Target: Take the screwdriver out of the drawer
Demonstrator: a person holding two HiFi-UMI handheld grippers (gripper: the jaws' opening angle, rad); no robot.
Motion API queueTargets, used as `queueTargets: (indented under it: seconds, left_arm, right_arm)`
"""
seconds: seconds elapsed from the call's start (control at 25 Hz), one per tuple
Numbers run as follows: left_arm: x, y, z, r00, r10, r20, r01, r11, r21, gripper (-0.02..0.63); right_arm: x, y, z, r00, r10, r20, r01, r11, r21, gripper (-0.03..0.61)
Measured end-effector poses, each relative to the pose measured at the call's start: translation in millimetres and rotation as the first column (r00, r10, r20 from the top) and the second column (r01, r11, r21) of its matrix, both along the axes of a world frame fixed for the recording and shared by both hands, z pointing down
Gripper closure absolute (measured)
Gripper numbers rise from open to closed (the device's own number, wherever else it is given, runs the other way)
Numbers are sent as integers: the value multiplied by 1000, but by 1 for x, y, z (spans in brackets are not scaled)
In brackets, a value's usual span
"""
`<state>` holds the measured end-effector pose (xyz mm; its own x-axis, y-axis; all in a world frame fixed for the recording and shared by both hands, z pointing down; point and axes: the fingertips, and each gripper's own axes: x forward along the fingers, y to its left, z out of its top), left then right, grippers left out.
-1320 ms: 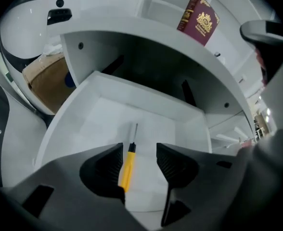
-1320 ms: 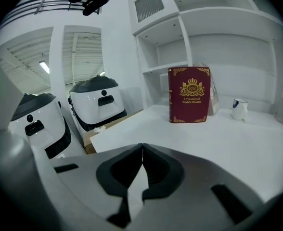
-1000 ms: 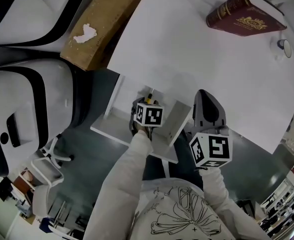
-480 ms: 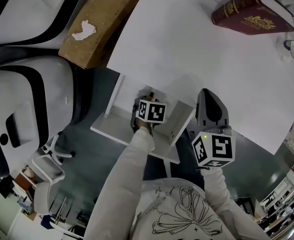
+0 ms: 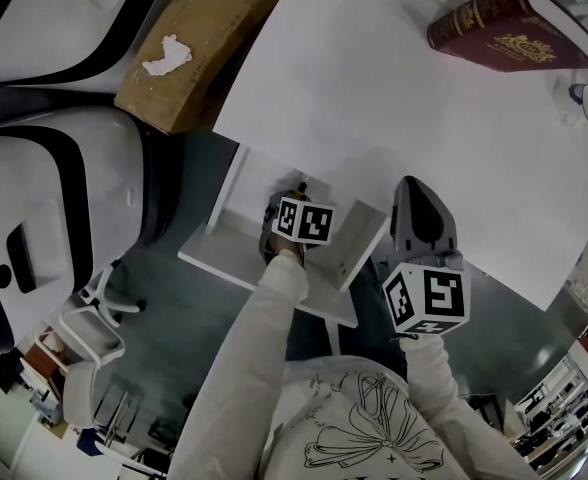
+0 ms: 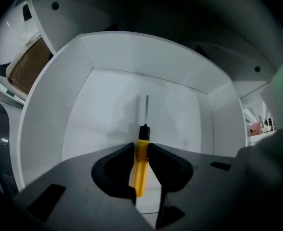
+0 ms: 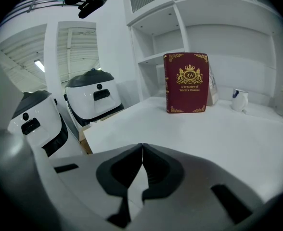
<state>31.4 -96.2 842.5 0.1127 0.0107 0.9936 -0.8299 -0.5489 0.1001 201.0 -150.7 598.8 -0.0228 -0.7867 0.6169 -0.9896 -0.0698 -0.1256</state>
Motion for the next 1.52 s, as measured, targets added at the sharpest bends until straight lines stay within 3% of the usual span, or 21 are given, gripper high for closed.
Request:
queueTargets:
  seconds: [0.24,0.4,0.56,0.72,1.08,1.52]
  left_arm:
    - [-4,-1,-1,999,-34,-3,34,999,-3,546]
    - [-9,4,-9,992,-116,-41,115,993,-38,546]
    - [-14,4,-28,968,-231,-99,227,973,-51,546]
    - [-19,-5,-60,940,-297,-169,300,954,-9,546]
    - [-37,-29,-148,897,-322,-302,372,920,122,546]
    - [-68,-39,-257,835,-336,-435,478,836,271,547]
  right_arm:
    - [-5,-2,-2,1000,1,26,-1,1000,0,575]
    - [-8,-4,-9,1000,4,25,-4,1000,13,575]
    - [-16,-6,-19,999,-10,44,8,1000,29,575]
    - [-28,-8,-35,999,-28,41,26,998,56,575]
    - [-57,-12,-90,997,-78,24,74,986,151,575]
    - [-83,-9,-162,991,-133,-17,132,950,282,575]
